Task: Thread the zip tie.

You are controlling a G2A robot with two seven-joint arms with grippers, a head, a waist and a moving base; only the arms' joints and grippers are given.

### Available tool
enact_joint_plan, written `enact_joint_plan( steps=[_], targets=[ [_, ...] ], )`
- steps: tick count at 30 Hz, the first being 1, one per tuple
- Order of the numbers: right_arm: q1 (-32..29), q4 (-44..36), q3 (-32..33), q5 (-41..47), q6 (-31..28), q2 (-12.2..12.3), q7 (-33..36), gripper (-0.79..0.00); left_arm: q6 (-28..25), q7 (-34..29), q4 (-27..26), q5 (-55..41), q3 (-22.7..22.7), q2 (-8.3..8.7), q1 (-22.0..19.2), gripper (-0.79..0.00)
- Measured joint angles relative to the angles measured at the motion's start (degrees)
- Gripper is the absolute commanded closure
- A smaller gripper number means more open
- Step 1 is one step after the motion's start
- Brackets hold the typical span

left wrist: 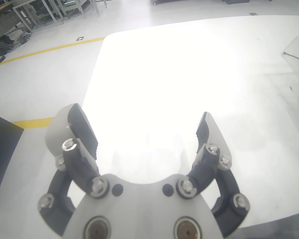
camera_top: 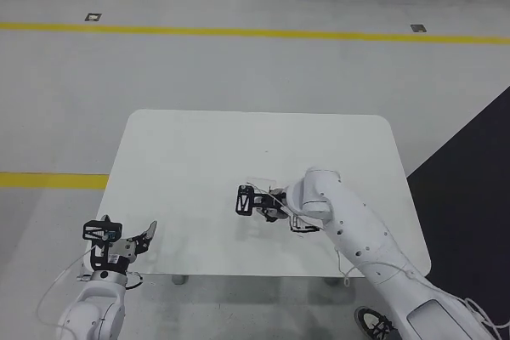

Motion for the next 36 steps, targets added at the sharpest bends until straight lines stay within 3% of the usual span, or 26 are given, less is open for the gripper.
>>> enact_joint_plan(
  steps=[6, 12, 18, 36],
  targets=[
    [-1.5, -2.0, 1.4, 0.3, 0.1, 2.4, 0.1, 0.000, 0.0, 0.0, 0.0, 0.0, 0.0, 0.00, 0.0, -0.785],
    [0.2, 1.6, -0.7, 1.1, -4.1, 4.1, -4.1, 0.000, 0.0, 0.0, 0.0, 0.0, 0.0, 0.00, 0.0, -0.785],
    [3.3, 6.5, -3.5, 3.8, -5.0, 4.6, -4.9, 0.000, 0.0, 0.0, 0.0, 0.0, 0.0, 0.00, 0.0, -0.785],
    [7.4, 10.2, -9.4, 8.2, -2.3, 4.7, -2.3, 0.000, 0.0, 0.0, 0.0, 0.0, 0.0, 0.00, 0.0, -0.785]
  ],
)
